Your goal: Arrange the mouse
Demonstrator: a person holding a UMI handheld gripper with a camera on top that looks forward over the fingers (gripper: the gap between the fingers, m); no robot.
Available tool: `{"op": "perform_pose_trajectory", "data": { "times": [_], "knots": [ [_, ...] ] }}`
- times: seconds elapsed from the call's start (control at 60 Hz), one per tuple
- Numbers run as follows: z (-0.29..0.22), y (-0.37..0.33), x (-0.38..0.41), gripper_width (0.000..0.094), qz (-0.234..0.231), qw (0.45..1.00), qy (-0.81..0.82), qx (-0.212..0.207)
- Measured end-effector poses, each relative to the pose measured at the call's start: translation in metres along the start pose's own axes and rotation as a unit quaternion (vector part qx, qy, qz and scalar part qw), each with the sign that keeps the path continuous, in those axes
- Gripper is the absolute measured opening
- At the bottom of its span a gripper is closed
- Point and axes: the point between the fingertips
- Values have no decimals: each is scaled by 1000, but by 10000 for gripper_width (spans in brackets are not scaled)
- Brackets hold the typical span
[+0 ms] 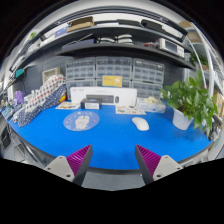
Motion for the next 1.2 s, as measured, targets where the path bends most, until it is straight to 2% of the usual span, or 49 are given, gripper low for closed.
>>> {"op": "perform_pose_trajectory", "data": {
  "times": [0.2, 0.4, 0.667, 0.917, 1.133, 1.2],
  "knots": [
    [23, 32, -67, 874, 47, 998, 17, 23],
    [7, 91, -120, 860, 83, 996, 25, 34],
    [-31, 193, -145, 863, 81, 995, 12, 54],
    [-48, 261, -163, 855, 86, 993, 5, 84],
    [-62, 296, -169, 804, 74, 992, 13, 100],
    [-62, 300, -165, 755, 68, 992, 21, 106]
  ]
}}
Point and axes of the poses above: the point between the fingertips, and its own axes, seen from behind it with the camera up: x to the left, z down, y forward, the way the camera looks, and after that the axes turned 10 degrees about y, right-handed
